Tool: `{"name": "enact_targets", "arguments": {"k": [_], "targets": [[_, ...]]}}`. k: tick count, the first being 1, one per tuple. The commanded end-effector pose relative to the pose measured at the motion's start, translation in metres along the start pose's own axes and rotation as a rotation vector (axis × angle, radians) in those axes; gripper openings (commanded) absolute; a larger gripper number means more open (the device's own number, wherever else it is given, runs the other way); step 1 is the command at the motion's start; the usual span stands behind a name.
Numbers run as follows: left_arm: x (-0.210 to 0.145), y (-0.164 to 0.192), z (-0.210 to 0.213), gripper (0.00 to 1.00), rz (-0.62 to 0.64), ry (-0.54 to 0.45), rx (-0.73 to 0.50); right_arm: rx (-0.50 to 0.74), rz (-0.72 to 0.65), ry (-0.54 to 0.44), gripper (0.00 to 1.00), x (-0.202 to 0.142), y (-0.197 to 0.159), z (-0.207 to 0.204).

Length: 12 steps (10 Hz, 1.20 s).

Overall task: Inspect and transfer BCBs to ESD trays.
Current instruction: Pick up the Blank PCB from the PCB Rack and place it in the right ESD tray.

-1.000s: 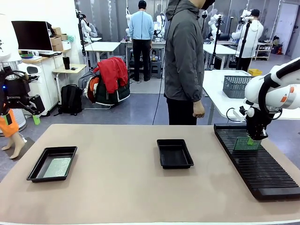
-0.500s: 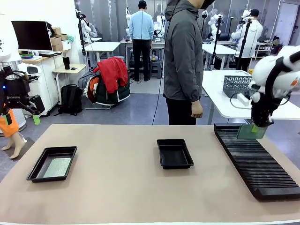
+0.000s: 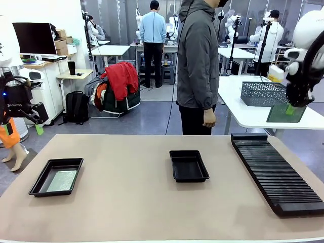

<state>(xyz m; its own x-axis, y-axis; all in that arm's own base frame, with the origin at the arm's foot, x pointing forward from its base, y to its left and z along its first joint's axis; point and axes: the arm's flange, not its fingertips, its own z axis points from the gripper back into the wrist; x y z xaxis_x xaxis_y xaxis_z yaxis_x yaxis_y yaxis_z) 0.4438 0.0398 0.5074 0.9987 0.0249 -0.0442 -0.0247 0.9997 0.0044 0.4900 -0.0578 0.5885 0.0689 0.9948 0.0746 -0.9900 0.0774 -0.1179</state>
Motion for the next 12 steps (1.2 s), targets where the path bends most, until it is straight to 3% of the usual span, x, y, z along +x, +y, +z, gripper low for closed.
{"name": "enact_targets", "arguments": {"k": [1,5,12], "targets": [[0.0,0.0,-0.001,1.0,0.0,-0.005,-0.001,0.001,-0.058,0.026,0.03,0.004,0.0,0.033],[0.0,0.0,-0.001,1.0,0.0,-0.005,-0.001,-0.028,-0.099,0.035,0.03,0.006,0.013,0.097],[0.0,0.0,-0.001,1.0,0.0,-0.005,-0.001,-0.044,-0.078,0.023,0.03,0.003,0.017,0.102]]}}
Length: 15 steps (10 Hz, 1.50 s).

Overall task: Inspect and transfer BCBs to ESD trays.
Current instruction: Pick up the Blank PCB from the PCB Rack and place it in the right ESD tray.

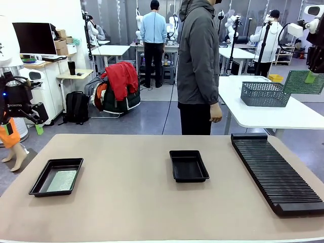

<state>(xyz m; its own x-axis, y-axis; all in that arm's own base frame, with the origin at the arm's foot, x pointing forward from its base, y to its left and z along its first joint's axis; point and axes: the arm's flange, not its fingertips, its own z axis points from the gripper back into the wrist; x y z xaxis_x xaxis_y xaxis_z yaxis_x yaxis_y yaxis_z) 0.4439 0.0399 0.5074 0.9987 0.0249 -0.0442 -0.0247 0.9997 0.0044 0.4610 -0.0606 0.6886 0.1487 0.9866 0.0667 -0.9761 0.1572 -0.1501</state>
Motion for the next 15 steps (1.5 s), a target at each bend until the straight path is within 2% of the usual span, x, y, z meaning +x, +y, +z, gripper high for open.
{"name": "enact_targets", "arguments": {"k": [1,5,8,11,12,15], "targets": [[0.0,0.0,-0.001,1.0,0.0,-0.005,-0.001,-0.006,0.001,0.004,0.03,0.0,0.0,-0.001],[0.0,0.0,-0.001,1.0,0.0,-0.005,-0.001,0.0,0.0,-0.001,0.03,0.0,0.0,0.0],[0.0,0.0,-0.001,1.0,0.0,-0.005,-0.001,0.01,-0.302,-0.189,0.03,0.025,-0.015,-0.014],[0.0,0.0,-0.001,1.0,0.0,-0.005,-0.001,0.075,-0.607,-0.237,0.03,0.053,-0.012,-0.051],[0.0,0.0,-0.001,1.0,0.0,-0.005,-0.001,0.111,-0.719,-0.281,0.03,0.06,-0.013,-0.066],[0.0,0.0,-0.001,1.0,0.0,-0.005,-0.001,0.248,-0.939,-0.408,0.03,0.08,-0.012,-0.128]]}}
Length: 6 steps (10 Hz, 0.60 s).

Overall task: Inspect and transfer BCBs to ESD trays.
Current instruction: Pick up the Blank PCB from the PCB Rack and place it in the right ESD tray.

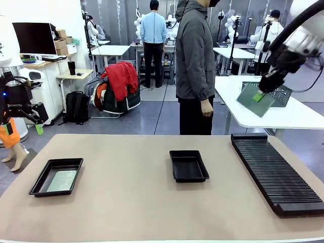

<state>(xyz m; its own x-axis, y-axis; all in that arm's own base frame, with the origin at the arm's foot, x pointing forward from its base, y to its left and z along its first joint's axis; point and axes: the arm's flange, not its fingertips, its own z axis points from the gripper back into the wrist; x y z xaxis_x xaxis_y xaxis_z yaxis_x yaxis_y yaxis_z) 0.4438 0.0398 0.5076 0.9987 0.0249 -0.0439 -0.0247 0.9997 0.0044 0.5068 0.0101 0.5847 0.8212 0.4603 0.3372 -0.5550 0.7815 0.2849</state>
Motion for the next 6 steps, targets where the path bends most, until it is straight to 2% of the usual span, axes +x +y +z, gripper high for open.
{"name": "enact_targets", "arguments": {"k": [1,3,6], "targets": [[0.0,0.0,-0.001,1.0,0.0,-0.005,-0.001,0.069,-0.127,-0.103,0.03,-0.003,0.007,-0.04],[0.0,0.0,-0.001,1.0,0.0,-0.005,-0.001,0.175,-0.237,-0.157,0.03,-0.002,0.013,-0.093],[0.0,0.0,-0.001,1.0,0.0,-0.005,-0.001,0.281,-0.346,-0.154,0.03,0.003,0.021,-0.168]]}}
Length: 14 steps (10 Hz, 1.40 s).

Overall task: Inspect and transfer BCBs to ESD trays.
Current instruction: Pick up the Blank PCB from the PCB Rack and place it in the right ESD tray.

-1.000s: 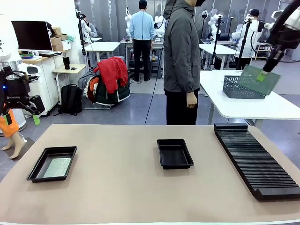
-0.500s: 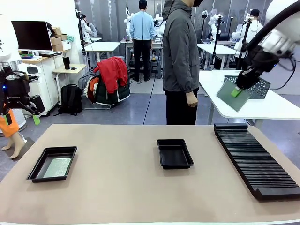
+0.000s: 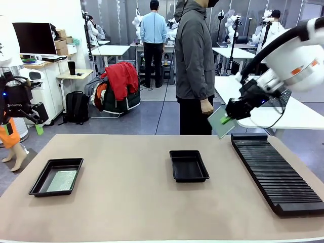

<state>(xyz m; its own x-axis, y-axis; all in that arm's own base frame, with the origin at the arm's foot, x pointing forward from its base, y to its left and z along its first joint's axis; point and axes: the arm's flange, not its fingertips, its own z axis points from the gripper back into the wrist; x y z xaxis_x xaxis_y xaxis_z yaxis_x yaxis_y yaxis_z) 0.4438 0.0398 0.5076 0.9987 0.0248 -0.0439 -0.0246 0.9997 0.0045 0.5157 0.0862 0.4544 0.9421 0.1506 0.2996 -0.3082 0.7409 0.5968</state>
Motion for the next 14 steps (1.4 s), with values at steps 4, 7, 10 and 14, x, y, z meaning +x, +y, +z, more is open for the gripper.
{"name": "enact_targets", "arguments": {"k": [4,7,10,14], "targets": [[0.0,0.0,-0.001,1.0,0.0,-0.005,-0.001,0.115,-0.124,-0.059,0.03,-0.014,-0.01,-0.099],[0.0,0.0,-0.001,1.0,0.0,-0.005,-0.001,0.133,-0.15,-0.014,0.03,-0.024,-0.017,-0.137],[0.0,0.0,-0.001,1.0,0.0,-0.005,-0.001,0.145,-0.17,0.012,0.03,-0.029,-0.024,-0.167],[0.0,0.0,-0.001,1.0,0.0,-0.005,-0.001,0.15,-0.201,0.035,0.03,-0.04,-0.031,-0.189]]}}
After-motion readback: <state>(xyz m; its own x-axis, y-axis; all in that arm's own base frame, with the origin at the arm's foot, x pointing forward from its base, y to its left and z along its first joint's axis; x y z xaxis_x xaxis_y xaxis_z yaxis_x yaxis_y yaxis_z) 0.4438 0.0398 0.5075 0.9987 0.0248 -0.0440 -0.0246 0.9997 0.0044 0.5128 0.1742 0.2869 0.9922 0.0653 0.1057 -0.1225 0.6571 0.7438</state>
